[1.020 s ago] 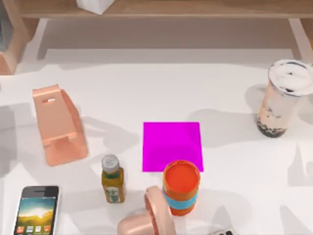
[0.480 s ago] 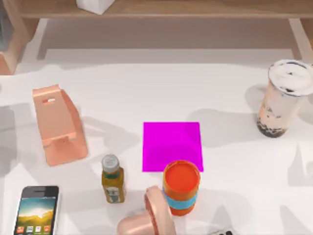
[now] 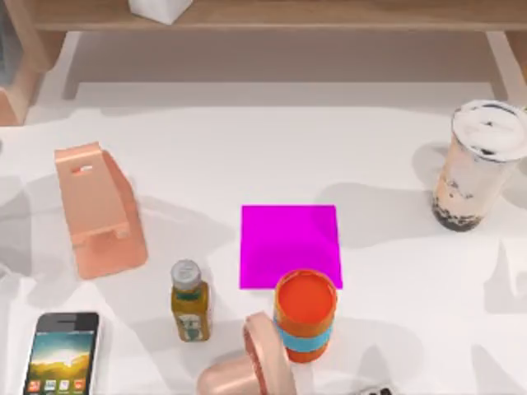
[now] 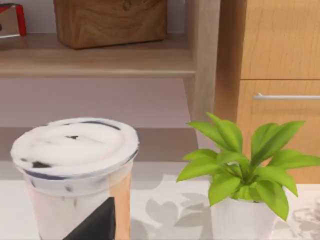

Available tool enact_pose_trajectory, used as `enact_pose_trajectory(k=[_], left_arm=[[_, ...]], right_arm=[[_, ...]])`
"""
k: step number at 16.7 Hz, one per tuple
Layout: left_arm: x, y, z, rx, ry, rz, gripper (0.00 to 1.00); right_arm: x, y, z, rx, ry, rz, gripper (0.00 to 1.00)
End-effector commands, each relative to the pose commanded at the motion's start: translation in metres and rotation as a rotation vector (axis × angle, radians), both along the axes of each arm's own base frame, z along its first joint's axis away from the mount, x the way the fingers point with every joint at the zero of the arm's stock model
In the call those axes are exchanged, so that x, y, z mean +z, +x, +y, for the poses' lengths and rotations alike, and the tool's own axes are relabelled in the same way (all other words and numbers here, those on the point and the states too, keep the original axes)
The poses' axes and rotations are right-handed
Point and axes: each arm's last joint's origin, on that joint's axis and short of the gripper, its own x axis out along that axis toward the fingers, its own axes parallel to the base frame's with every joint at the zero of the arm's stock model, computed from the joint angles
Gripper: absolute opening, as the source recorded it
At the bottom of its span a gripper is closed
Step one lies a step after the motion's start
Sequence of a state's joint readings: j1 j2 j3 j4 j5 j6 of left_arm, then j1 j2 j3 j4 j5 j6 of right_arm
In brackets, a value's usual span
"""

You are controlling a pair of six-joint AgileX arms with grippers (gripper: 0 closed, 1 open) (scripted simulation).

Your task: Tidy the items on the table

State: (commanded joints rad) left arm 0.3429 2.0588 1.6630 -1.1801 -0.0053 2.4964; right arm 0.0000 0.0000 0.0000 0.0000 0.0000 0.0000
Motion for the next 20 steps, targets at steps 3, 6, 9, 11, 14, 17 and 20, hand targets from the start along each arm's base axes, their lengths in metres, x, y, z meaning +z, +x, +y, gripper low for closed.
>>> enact_pose_trajectory(k=[3,6,9,11,14,17,20], left_arm=[[0.019,-0.002,-0.001,0.004,0.005,-0.014,0.00],[0.017,-0.002,0.000,0.004,0.004,-0.011,0.00],[0.021,0.000,-0.001,0.027,0.016,-0.028,0.00],[0.030,0.003,-0.005,0.085,0.043,-0.068,0.00],[0.047,0.013,-0.017,0.231,0.082,-0.153,0.00],[0.060,0.027,-0.040,0.438,0.088,-0.247,0.00],[0.065,0.042,-0.075,0.677,0.046,-0.312,0.00]], right_arm=[[0.000,0.000,0.000,0.000,0.000,0.000,1.00],[0.000,0.000,0.000,0.000,0.000,0.000,1.00],[0.000,0.000,0.000,0.000,0.000,0.000,1.00],[0.000,0.000,0.000,0.000,0.000,0.000,1.00],[0.000,0.000,0.000,0.000,0.000,0.000,1.00],[0.000,0.000,0.000,0.000,0.000,0.000,1.00],[0.000,0.000,0.000,0.000,0.000,0.000,1.00]])
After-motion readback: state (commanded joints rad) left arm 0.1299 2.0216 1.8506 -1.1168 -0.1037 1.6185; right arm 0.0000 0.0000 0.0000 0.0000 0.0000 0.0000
